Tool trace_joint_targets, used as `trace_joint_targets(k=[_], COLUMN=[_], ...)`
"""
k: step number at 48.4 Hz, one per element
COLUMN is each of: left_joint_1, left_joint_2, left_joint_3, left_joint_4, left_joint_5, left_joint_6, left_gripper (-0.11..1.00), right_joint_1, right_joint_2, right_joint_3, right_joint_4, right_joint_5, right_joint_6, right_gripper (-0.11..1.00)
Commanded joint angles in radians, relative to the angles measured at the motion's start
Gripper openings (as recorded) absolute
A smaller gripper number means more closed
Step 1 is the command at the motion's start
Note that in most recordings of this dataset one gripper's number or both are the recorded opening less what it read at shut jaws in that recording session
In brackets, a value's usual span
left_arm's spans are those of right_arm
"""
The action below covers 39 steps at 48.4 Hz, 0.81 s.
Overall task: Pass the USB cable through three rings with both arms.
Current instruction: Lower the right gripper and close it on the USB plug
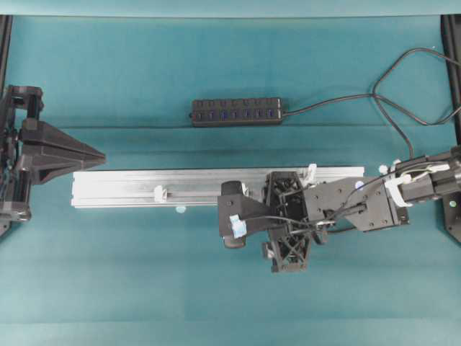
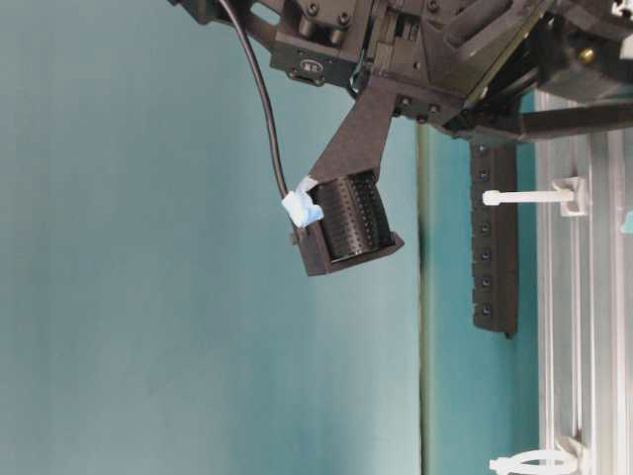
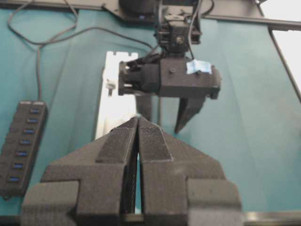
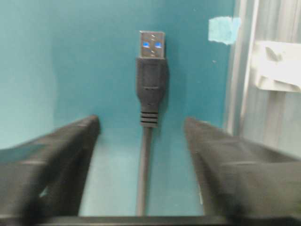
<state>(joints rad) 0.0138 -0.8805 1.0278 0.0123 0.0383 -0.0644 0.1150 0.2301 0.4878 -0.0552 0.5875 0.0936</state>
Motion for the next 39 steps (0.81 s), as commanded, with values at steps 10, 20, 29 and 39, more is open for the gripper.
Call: trace_joint_targets(k=[10, 20, 29, 39], left_joint_1=[0.002, 0.002, 0.002, 0.002], left_joint_2=[0.002, 0.002, 0.002, 0.002], left_joint_3=[-0.012, -0.012, -0.012, -0.012], left_joint_4=[0.002, 0.003, 0.003, 0.002], left_joint_5=[-0.006, -0.005, -0.006, -0.006], left_joint_6=[0.000, 0.000, 0.000, 0.000], left_gripper=[0.03, 0.03, 0.03, 0.03], right_joint_1=[-0.020, -0.028, -0.028, -0.025], right_joint_2=[0.005, 0.008, 0.008, 0.006], right_joint_3=[-0.002, -0.011, -0.011, -0.012], right_joint_4=[-0.003, -0.002, 0.006, 0.015], right_joint_5=[0.009, 0.006, 0.005, 0.006], right_joint_6=[-0.002, 0.009, 0.009, 0.009], right_gripper=[-0.05, -0.07, -0.07, -0.07])
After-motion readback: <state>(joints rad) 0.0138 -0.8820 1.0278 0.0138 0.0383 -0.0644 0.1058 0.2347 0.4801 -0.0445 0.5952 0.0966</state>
